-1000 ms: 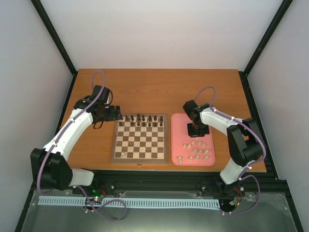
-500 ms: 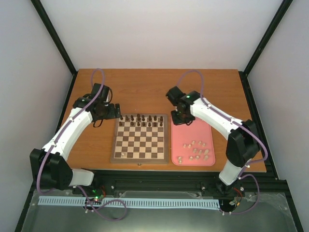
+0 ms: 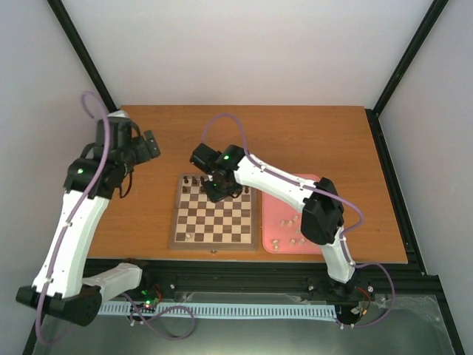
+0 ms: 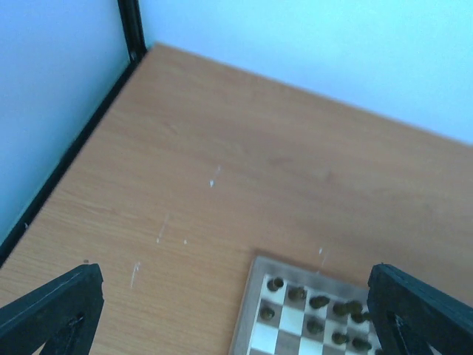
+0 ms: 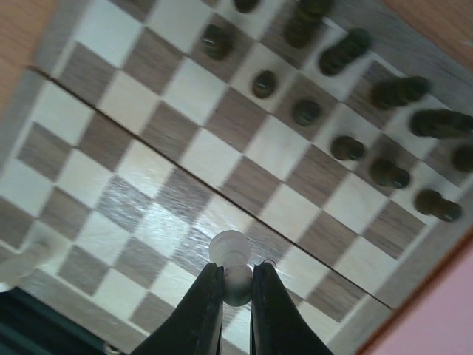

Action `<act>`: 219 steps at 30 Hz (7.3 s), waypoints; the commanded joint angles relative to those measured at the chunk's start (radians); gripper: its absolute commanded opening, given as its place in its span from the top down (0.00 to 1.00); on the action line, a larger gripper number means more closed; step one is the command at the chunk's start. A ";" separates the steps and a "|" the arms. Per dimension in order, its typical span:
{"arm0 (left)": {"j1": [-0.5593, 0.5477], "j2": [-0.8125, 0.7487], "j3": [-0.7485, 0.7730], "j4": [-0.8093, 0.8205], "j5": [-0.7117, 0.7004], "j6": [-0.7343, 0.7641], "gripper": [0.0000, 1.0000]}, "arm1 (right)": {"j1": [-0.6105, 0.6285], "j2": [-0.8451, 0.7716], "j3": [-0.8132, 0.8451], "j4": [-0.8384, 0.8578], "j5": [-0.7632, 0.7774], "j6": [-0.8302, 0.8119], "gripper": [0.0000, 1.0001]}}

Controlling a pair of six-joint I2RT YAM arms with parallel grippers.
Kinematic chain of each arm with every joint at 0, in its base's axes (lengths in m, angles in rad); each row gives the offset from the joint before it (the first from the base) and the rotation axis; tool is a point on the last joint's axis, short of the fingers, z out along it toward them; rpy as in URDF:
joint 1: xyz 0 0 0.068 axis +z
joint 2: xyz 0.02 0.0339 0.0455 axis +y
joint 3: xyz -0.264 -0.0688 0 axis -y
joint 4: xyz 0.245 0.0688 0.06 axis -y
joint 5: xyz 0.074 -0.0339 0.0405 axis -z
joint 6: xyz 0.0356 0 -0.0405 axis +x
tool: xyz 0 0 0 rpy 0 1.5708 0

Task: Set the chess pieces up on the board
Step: Place the chess piece on the chessboard, then pick up the chess piece from the storage box.

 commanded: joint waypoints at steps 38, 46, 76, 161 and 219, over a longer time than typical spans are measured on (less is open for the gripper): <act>0.011 -0.204 0.212 -0.081 0.168 -0.016 0.00 | 0.254 0.474 0.561 -0.106 -0.040 -0.082 0.97; 0.011 -0.197 0.197 -0.078 0.164 0.002 0.00 | 0.252 0.491 0.580 -0.098 -0.048 -0.090 0.97; 0.012 -0.216 0.150 -0.063 0.165 -0.009 0.00 | 0.254 0.463 0.539 -0.114 -0.029 -0.127 0.75; 0.011 0.166 0.259 0.024 0.203 -0.079 0.00 | -0.440 -0.546 -0.921 0.317 -0.042 0.149 0.59; 0.011 0.252 0.264 0.122 0.537 -0.216 0.00 | -0.449 -0.544 -1.018 0.289 0.021 0.149 0.61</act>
